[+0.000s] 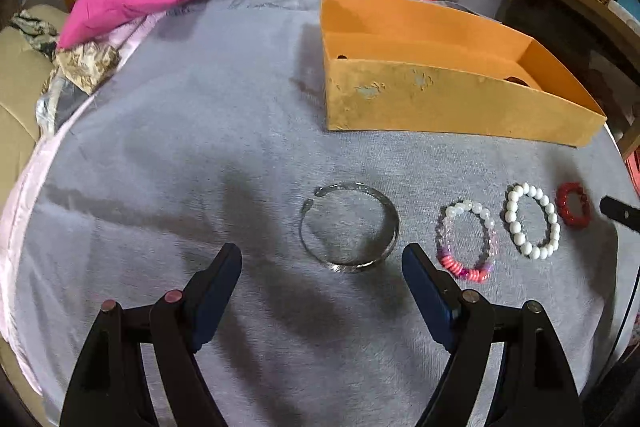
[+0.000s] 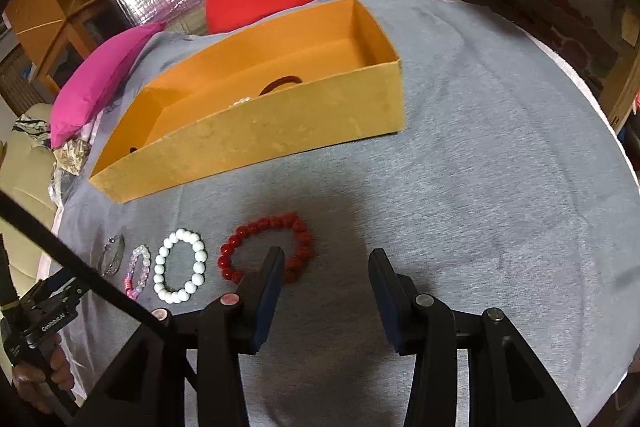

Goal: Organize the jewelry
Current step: 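Grasp the silver bangle with the left tool while the right tool grasps the red bead bracelet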

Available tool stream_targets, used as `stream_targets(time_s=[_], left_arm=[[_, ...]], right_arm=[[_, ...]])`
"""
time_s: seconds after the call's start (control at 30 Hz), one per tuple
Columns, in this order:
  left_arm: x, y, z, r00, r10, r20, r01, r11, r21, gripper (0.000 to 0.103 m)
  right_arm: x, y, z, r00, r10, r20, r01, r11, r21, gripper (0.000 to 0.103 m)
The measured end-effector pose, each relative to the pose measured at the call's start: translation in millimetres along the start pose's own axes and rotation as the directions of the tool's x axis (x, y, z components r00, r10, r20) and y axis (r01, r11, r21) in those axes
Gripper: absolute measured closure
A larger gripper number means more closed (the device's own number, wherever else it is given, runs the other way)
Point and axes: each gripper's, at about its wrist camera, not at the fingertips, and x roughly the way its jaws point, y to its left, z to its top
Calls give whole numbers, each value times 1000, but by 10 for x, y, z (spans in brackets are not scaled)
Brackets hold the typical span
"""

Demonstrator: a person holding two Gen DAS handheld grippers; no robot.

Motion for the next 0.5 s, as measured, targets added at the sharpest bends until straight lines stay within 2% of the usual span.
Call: stream_targets(time_s=[0.27,0.5], left_arm=[[88,-14,74,999,-30,-15,29,999,-30,20],[101,9,43,999,-26,-26,25,999,-33,20]], right_arm=[[37,17,20,1000,7,-3,-7,1000,8,57],[53,61,29,1000,7,-6,-7,1000,3,57]])
